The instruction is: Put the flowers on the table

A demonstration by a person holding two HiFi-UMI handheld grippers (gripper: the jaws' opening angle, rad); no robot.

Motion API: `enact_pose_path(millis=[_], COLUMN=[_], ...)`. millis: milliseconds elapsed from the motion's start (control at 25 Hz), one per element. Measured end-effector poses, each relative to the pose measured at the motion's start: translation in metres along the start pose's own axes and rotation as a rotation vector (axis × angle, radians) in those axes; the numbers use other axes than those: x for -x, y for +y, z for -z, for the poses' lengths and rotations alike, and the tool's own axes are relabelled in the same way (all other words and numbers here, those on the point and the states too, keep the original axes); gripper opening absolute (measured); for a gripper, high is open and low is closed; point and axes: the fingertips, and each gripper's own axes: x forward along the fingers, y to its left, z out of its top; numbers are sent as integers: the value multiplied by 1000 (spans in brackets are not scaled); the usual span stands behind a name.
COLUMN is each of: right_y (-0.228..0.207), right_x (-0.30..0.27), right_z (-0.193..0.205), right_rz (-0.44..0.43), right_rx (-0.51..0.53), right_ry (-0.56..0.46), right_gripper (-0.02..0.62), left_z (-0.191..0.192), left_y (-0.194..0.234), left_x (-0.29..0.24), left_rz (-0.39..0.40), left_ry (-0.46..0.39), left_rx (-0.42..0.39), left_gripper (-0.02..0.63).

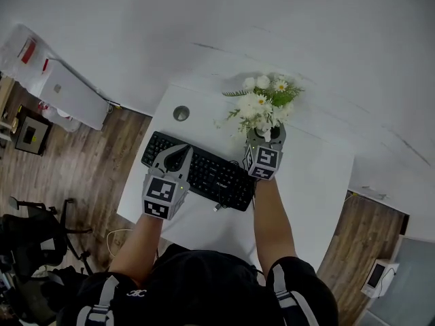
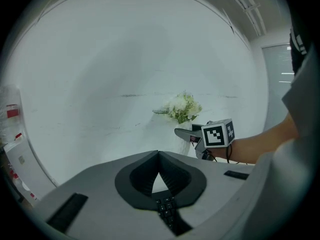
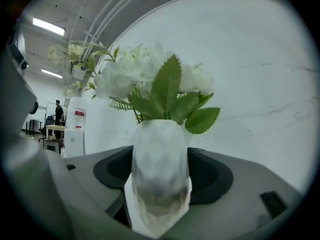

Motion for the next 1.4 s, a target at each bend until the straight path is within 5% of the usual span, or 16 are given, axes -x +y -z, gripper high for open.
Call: enact_pose_path(millis=[520,880,1160,1400], right_y=[10,7,18,12], right_x=[41,151,225,269], right_z=[-17,-79,-128,-146], right_rz=[-35,66,-36,-28], right_rx=[8,-26,-82,-74], right_ry=[12,-50,-38,-48], right_gripper=[408,5,2,2], left_z=[-29,-47,-65,-73], left_y=[-13,-62,-106,-133], left_x=[6,53,83,94], left_rz=[20,13,9,27], left_ry=[-77,-157,-242,-291], left_rx=[12,38,52,53], left_gripper=[0,0,0,0])
